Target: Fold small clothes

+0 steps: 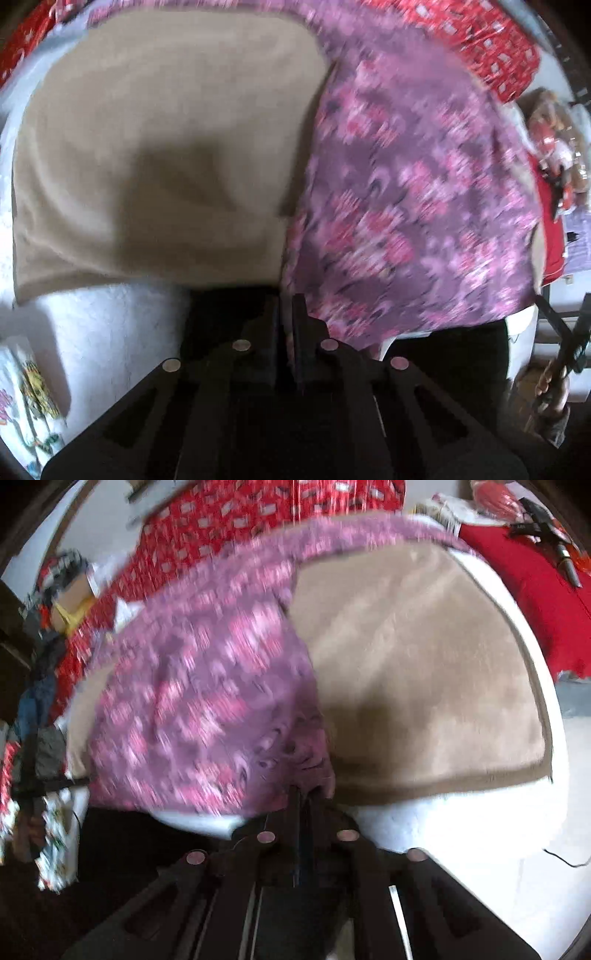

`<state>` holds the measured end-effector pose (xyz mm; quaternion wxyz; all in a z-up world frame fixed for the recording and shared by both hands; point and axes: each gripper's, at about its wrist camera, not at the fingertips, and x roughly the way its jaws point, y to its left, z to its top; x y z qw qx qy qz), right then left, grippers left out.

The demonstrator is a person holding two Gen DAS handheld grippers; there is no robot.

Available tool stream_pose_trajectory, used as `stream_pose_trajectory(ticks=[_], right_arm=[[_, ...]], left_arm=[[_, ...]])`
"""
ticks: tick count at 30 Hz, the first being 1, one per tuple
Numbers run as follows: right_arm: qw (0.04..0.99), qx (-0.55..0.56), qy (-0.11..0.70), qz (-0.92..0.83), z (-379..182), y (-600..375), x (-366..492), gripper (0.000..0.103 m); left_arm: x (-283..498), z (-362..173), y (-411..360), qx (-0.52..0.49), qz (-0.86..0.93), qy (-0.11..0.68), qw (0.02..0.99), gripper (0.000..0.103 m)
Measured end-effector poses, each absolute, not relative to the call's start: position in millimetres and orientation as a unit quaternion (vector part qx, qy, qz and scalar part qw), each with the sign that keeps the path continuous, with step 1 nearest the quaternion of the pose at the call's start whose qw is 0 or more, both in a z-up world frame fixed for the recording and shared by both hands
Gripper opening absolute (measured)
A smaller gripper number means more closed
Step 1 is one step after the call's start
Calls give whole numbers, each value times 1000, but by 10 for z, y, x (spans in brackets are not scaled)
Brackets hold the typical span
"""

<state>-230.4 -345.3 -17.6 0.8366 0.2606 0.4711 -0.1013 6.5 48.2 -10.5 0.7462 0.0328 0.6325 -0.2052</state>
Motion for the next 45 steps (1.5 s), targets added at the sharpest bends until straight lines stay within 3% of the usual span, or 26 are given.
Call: stream_pose_trajectory(ticks=[1, 2, 3, 4, 7, 9, 10, 11, 12, 16, 20, 26, 28, 30, 32, 33, 36, 39, 45], right_arm=[[845, 266, 454, -103, -99, -3490, -2267, 20], [853, 268, 436, -104, -36, -3528, -2219, 42], [860, 268, 419, -111, 10, -3565, -2158, 53], [864, 265, 411, -122, 6, -3603, -2091, 67], [859, 256, 419, -142, -160, -3672, -1827, 67], [847, 247, 447, -148, -350, -3654, -1667, 58], [844, 246, 456, -137, -430, -3623, -1603, 24], [842, 236, 466, -131, -468, -3579, -1569, 4], [847, 230, 464, -119, -452, -3558, -1566, 4], [863, 253, 422, -116, -283, -3612, -1865, 3], [819, 260, 493, -134, -551, -3732, -1921, 5], [876, 259, 392, -109, 19, -3705, -1552, 27], [888, 238, 380, -102, 81, -3648, -1286, 31], [884, 208, 405, -108, -103, -3607, -936, 32], [841, 193, 489, -128, -473, -3651, -645, 28], [840, 208, 486, -121, -491, -3708, -631, 27], [862, 305, 393, -98, -134, -4197, -826, 31], [853, 381, 308, -181, 64, -5096, -1191, 54], [737, 553, 226, -316, -433, -6774, -1745, 55]], left_arm=[[86, -28, 429, 33, -213, 621, 754, 14], [102, 11, 374, 32, -219, 613, 759, 22], [131, 44, 307, 32, -221, 604, 765, 42], [165, 53, 277, 31, -216, 600, 770, 54], [251, 9, 131, 30, -209, 607, 766, 54], [273, -37, 90, 30, -210, 618, 757, 54], [288, -44, 59, 34, -212, 620, 754, 54], [229, -62, 170, 39, -214, 618, 755, 54], [219, -50, 154, 49, -213, 614, 758, 54], [222, -69, 184, 70, -206, 603, 767, 54], [311, -4, 109, 67, -213, 593, 773, 54], [519, 168, -421, 99, -223, 552, 797, 54], [597, 81, -617, 112, -216, 548, 801, 55], [660, -93, -774, 128, -202, 557, 795, 55], [676, -227, -841, 141, -191, 576, 782, 55], [660, -234, -845, 144, -193, 575, 782, 55], [658, -166, -841, 149, -217, 571, 778, 55], [719, -123, -831, 135, -227, 579, 772, 55], [887, -104, -1015, 105, -232, 591, 766, 55]])
